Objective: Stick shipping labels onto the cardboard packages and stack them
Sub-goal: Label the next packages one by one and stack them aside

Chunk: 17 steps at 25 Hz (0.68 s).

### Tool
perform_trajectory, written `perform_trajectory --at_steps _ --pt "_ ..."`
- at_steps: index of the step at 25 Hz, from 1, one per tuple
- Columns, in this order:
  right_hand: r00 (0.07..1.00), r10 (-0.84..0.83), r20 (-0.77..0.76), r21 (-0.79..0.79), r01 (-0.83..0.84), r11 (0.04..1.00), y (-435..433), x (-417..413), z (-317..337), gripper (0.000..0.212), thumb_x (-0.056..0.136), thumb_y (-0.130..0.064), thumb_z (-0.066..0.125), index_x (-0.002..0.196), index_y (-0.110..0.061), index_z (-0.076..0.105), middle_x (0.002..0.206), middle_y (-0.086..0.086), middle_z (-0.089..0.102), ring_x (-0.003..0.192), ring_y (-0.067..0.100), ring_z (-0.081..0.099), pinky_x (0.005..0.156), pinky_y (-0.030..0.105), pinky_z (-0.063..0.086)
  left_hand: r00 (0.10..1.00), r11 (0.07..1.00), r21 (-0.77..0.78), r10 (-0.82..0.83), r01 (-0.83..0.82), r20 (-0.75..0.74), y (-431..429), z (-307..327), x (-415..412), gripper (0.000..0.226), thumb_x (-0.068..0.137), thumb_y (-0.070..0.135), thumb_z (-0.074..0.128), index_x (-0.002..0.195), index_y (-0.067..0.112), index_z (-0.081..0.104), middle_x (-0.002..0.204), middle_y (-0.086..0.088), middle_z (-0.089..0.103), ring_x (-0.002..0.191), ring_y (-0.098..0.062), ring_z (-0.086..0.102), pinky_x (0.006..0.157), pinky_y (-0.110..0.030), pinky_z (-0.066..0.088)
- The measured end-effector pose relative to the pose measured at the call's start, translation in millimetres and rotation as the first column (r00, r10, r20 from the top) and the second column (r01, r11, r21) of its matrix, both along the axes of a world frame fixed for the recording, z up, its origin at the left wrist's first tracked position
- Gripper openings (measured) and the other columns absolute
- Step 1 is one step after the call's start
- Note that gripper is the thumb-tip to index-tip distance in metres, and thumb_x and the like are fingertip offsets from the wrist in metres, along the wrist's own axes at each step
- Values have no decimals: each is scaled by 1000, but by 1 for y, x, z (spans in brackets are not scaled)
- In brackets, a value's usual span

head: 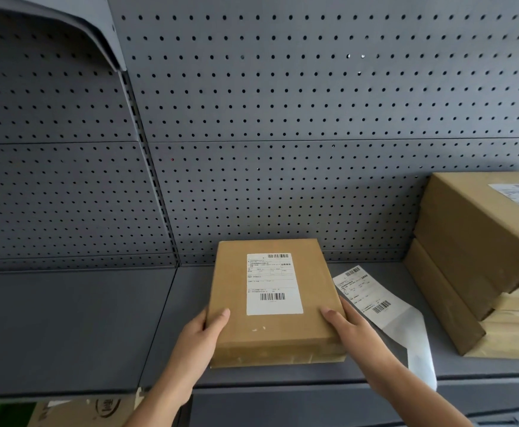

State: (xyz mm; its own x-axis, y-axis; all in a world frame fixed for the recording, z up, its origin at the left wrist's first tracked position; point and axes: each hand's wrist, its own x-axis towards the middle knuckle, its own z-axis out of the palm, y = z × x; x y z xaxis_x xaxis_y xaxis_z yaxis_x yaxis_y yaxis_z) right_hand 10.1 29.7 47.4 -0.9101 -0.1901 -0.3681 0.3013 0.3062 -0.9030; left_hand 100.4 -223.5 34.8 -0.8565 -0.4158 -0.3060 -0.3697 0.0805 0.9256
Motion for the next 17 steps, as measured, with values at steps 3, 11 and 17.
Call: perform_trajectory --at_steps 3,11,17 --pt "999 -45 -27 -44 43 998 14 -1 23 31 100 -37 55 130 -41 51 111 -19 66 100 3 62 69 19 44 999 999 -38 -18 16 -46 10 20 -2 27 100 45 58 123 39 70 108 29 76 109 3 67 87 -20 47" --pt "962 -127 -240 -53 118 992 70 -12 102 32 96 -42 59 127 -39 59 110 -13 73 103 14 67 91 33 51 958 986 -72 -160 147 -236 55 101 -17 24 102 42 55 120 42 70 110 33 74 100 16 65 83 -12 43" --pt "895 -207 -395 -99 183 978 112 -12 173 29 95 -40 60 124 -41 58 110 -12 70 100 11 65 77 30 48 884 961 -108 -277 256 -376 88 161 -39 25 102 44 52 120 42 70 110 32 74 101 16 66 86 -13 42"
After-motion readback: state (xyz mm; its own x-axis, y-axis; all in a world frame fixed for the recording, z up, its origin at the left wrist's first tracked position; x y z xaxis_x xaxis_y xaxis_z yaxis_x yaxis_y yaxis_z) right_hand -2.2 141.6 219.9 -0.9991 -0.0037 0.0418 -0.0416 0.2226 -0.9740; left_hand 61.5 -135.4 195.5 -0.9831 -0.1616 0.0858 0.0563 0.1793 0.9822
